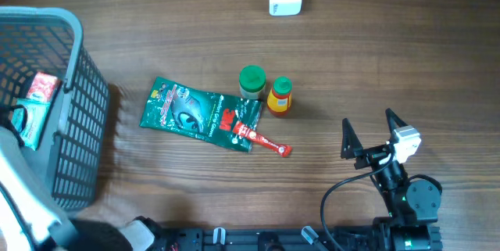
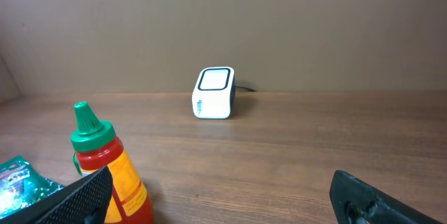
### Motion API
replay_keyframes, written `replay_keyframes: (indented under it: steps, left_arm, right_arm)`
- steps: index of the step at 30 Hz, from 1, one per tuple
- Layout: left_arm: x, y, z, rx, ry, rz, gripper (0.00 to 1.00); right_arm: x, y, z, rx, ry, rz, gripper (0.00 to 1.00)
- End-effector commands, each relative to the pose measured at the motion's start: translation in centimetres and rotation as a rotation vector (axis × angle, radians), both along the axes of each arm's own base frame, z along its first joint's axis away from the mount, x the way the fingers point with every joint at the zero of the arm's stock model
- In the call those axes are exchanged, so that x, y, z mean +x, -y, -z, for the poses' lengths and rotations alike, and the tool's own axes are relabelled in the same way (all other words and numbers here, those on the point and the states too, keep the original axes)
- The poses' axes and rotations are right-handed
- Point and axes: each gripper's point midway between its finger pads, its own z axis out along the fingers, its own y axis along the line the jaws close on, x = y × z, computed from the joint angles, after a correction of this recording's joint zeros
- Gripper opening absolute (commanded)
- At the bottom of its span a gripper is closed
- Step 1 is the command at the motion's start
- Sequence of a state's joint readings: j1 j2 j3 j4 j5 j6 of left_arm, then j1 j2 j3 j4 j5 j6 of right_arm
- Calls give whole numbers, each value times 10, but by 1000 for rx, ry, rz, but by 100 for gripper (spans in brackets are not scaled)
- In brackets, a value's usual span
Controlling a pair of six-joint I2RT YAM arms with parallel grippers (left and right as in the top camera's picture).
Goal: Scan the item barcode
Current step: 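Reach the left gripper into the basket and grasp the mint-green wipes pack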
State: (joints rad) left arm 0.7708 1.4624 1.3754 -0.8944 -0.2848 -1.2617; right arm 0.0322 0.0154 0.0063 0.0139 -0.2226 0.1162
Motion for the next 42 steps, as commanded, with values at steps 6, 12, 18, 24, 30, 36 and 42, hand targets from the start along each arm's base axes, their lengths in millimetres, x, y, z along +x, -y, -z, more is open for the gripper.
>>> replay_keyframes:
  steps: [6, 12, 18, 24, 30, 36, 42]
  left_arm:
    - [16, -9, 92, -218, -107, 5, 90]
    - [23, -18, 121, -240, -121, -25, 85]
    - [24, -19, 141, -259, -112, -69, 85]
    - [28, -17, 154, -244, -109, -103, 71]
    - [32, -12, 169, -196, -122, -90, 64]
    - [5, -11, 183, -160, -167, -220, 64]
    - [9, -15, 194, -136, -141, -223, 64]
  right_arm:
    - [0, 2, -1, 15, 2, 12, 100]
    - [0, 2, -1, 15, 2, 12, 100]
    - [0, 2, -1, 14, 2, 12, 100]
    - [0, 2, -1, 15, 2, 12, 100]
    - [0, 2, -1, 15, 2, 12, 100]
    - [0, 2, -1, 15, 2, 12, 100]
    - [0, 2, -1, 15, 2, 12, 100]
